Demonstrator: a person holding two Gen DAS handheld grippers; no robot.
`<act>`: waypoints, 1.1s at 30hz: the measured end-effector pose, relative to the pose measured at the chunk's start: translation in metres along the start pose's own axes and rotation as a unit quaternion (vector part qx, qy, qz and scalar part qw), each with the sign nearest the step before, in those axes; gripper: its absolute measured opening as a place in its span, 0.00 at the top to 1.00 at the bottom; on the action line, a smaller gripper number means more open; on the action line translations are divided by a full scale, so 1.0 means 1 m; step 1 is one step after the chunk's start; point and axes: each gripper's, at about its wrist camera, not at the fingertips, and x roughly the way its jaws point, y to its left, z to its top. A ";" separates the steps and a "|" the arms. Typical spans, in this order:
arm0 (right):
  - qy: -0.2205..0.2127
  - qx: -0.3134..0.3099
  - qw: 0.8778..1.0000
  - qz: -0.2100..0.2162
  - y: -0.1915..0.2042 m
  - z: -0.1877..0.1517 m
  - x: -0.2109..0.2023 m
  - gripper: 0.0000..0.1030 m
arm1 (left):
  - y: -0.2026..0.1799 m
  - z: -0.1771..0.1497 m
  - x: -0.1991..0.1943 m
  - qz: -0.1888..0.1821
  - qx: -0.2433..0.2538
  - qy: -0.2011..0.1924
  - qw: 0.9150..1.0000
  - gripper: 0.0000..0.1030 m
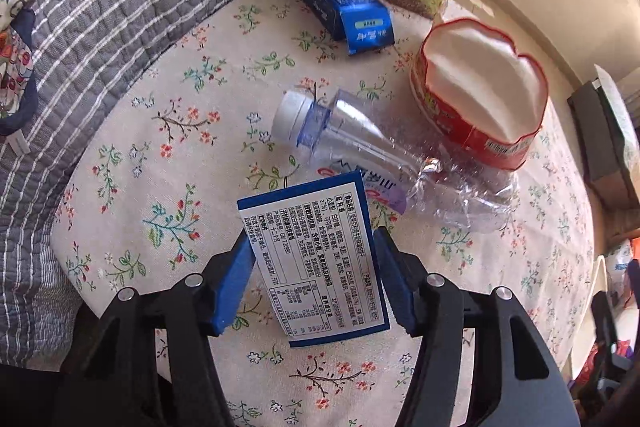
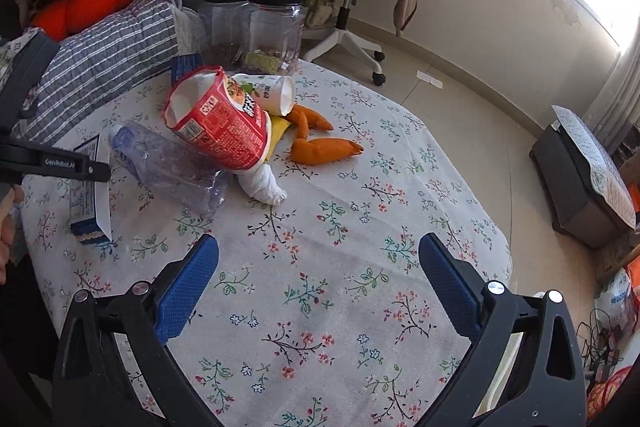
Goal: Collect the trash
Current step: 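Grasp the nutrition-label card with the left tool, then grasp the red noodle cup rim with the right tool while the left tool holds the card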
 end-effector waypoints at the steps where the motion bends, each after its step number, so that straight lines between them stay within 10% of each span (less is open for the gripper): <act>1: 0.002 -0.011 1.000 0.006 0.006 0.005 0.002 0.07 | 0.002 0.005 -0.011 -0.012 -0.002 -0.012 1.000 0.43; 13: 0.034 -0.088 0.995 0.030 0.073 0.079 0.056 0.07 | -0.001 0.066 -0.104 -0.054 0.026 -0.168 0.984 0.42; 29: 0.067 -0.185 0.980 0.036 0.098 0.107 0.128 0.07 | 0.032 0.080 -0.088 -0.118 -0.023 -0.135 0.983 0.42; 33: 0.068 -0.131 0.986 0.082 0.086 0.111 0.132 0.25 | 0.035 0.083 -0.084 -0.117 -0.029 -0.131 0.984 0.42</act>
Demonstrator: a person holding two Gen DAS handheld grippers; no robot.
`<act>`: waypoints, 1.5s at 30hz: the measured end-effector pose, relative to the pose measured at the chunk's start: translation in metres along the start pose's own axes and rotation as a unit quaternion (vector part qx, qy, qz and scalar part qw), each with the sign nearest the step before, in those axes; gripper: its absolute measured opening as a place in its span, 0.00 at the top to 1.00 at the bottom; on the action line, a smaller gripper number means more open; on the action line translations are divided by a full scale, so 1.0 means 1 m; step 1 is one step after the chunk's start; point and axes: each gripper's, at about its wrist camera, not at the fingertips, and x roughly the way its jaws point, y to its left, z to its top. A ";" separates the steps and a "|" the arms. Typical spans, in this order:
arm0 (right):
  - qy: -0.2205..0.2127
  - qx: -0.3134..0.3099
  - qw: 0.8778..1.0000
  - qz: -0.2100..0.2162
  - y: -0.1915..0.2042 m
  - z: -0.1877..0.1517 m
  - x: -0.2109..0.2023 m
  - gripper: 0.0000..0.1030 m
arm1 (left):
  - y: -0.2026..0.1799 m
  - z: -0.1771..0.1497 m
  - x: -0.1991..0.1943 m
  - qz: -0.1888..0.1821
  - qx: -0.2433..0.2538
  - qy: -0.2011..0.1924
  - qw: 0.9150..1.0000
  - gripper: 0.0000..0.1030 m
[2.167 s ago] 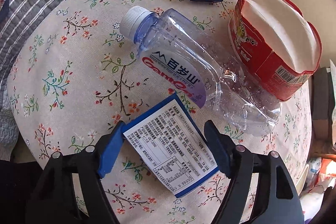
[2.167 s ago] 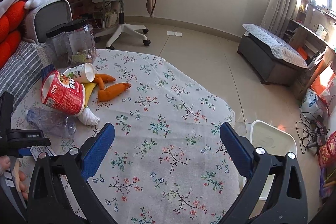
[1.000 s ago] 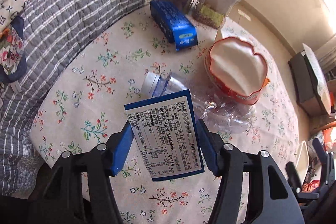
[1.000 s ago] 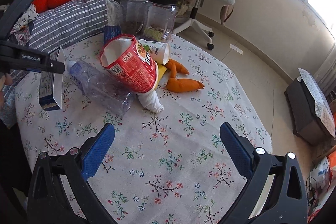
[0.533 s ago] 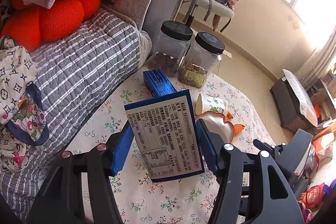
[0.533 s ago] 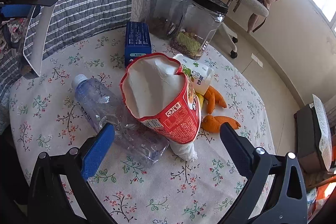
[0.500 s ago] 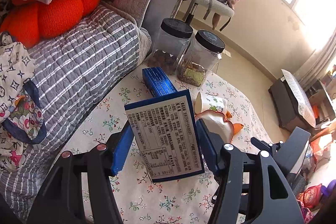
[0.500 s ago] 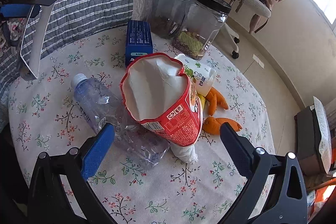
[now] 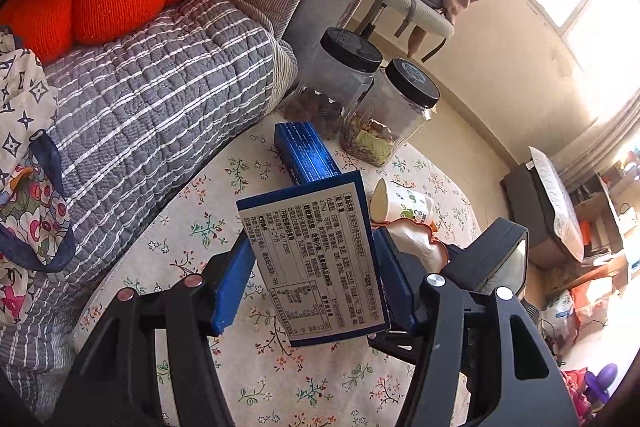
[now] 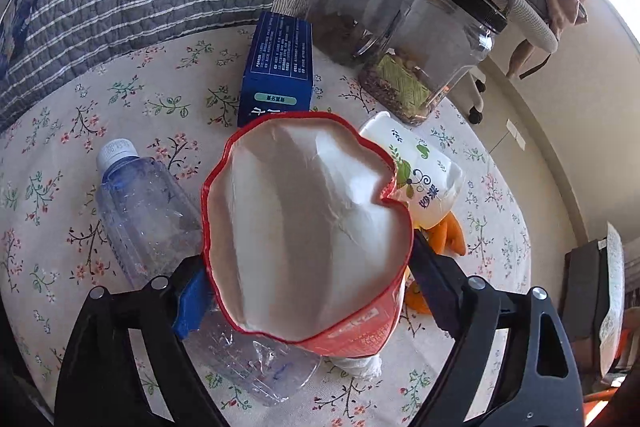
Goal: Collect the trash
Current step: 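Grasp the red noodle cup rim with the right tool while the left tool holds the card, then carry the noodle cup and card to the bin and release both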
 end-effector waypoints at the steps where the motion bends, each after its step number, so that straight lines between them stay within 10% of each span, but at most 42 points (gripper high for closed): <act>1: -0.009 0.019 1.000 0.014 -0.006 0.000 -0.003 0.28 | 0.000 0.000 0.001 0.001 0.000 0.000 1.000 0.42; 10: -0.069 0.194 0.975 0.087 -0.058 -0.007 -0.044 0.30 | -0.007 -0.001 -0.003 0.010 0.011 -0.014 1.000 0.42; 25: -0.137 0.318 0.932 0.103 -0.087 -0.042 -0.107 0.30 | -0.038 -0.011 -0.007 0.003 0.047 -0.045 0.998 0.42; 30: -0.153 0.391 0.897 0.140 -0.107 -0.069 -0.128 0.30 | -0.054 -0.016 -0.006 -0.004 0.057 -0.046 0.997 0.42; 45: -0.121 0.420 0.898 0.051 -0.132 -0.147 -0.160 0.29 | -0.130 -0.048 -0.005 -0.039 0.123 -0.045 0.991 0.42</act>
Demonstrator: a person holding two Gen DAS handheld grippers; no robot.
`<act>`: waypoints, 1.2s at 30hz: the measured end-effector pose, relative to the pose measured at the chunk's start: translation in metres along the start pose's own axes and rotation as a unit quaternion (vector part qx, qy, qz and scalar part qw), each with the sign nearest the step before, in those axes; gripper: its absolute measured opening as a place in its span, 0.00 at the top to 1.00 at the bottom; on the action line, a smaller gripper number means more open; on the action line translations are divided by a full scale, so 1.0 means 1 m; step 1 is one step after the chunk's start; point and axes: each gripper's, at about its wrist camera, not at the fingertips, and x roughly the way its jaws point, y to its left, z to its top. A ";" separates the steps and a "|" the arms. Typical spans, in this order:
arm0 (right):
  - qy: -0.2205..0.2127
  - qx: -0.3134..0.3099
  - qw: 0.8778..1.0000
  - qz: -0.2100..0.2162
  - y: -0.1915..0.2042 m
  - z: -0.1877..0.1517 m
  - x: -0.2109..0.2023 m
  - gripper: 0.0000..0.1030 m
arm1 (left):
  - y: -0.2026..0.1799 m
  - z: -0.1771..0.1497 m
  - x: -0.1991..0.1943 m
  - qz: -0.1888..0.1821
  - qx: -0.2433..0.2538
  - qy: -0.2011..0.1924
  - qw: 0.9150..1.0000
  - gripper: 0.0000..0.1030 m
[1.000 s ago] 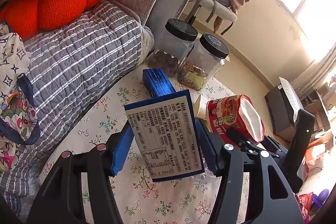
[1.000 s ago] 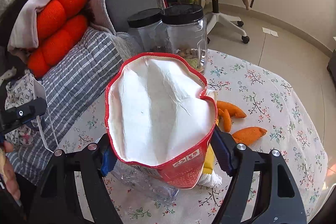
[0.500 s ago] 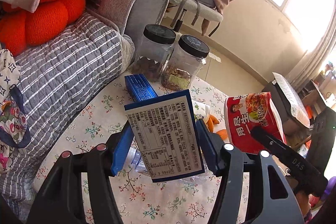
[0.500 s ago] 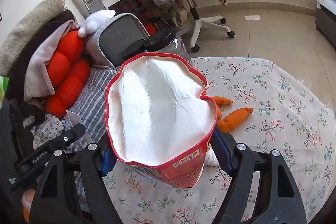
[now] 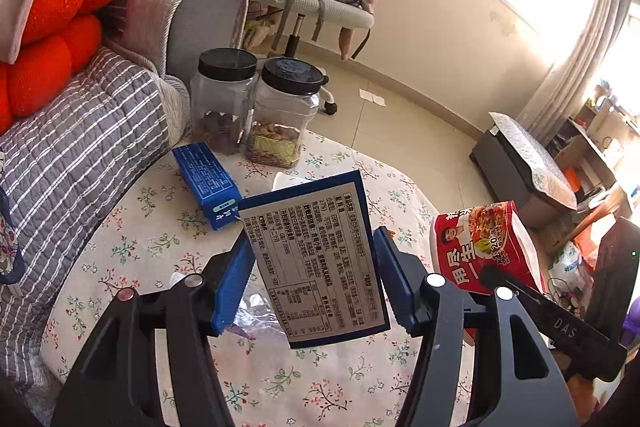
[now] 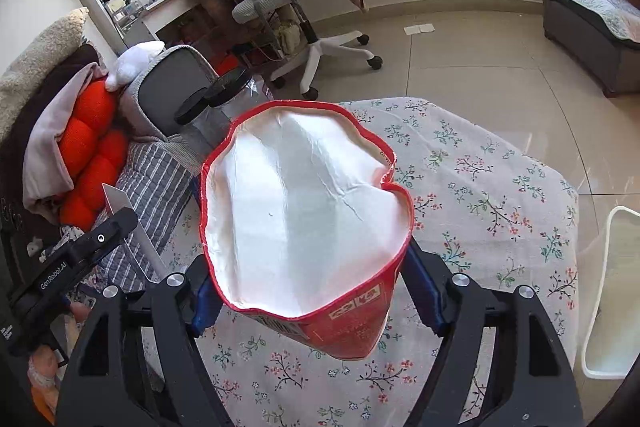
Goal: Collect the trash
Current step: 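Carry the noodle cup and card to the bin and release both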
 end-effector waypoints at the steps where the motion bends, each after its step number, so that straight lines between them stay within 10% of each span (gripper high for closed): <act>1: -0.004 0.002 1.000 -0.005 -0.005 -0.001 -0.006 0.29 | -0.008 -0.002 0.000 -0.003 0.007 -0.001 1.000 0.42; 15: -0.047 0.069 0.992 -0.095 -0.109 -0.012 -0.085 0.28 | -0.117 -0.032 -0.002 -0.057 0.100 -0.008 0.993 0.42; 24: -0.045 0.152 0.964 -0.212 -0.218 -0.042 -0.115 0.27 | -0.189 -0.056 0.014 -0.098 0.144 0.017 0.985 0.42; 36: -0.022 0.264 0.934 -0.240 -0.306 -0.076 -0.130 0.11 | -0.299 -0.088 0.048 -0.156 0.194 0.062 0.967 0.42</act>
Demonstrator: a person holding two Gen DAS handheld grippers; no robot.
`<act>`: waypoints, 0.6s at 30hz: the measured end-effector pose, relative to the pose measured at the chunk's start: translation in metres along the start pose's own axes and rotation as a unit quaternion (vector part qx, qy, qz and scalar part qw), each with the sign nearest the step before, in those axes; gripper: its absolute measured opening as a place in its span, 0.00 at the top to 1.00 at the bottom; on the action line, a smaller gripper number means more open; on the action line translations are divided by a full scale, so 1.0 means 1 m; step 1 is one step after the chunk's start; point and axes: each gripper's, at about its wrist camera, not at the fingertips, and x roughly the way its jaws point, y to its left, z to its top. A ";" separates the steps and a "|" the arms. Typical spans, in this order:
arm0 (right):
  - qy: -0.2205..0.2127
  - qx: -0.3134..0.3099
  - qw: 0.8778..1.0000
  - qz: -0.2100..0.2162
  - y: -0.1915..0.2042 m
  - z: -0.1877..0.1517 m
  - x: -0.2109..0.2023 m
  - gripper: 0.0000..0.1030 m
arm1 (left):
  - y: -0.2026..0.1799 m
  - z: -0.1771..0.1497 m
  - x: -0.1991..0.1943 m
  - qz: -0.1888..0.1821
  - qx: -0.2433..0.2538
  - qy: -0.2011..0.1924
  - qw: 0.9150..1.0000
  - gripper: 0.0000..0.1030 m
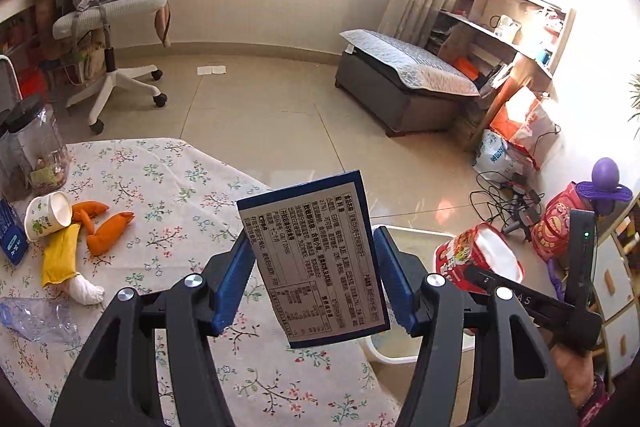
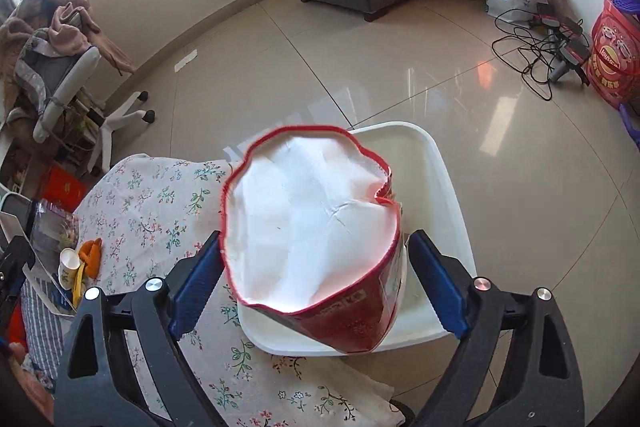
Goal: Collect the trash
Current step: 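Carry the noodle cup and card to the bin and release both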
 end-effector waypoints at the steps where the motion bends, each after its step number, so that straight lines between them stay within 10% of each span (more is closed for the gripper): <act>1: -0.004 0.006 1.000 -0.005 -0.005 0.001 -0.002 0.10 | -0.008 0.000 0.006 -0.007 0.003 0.005 1.000 0.42; 18: -0.147 0.120 0.970 -0.152 -0.080 0.010 -0.053 0.07 | -0.121 0.001 0.089 -0.064 0.059 0.064 0.994 0.42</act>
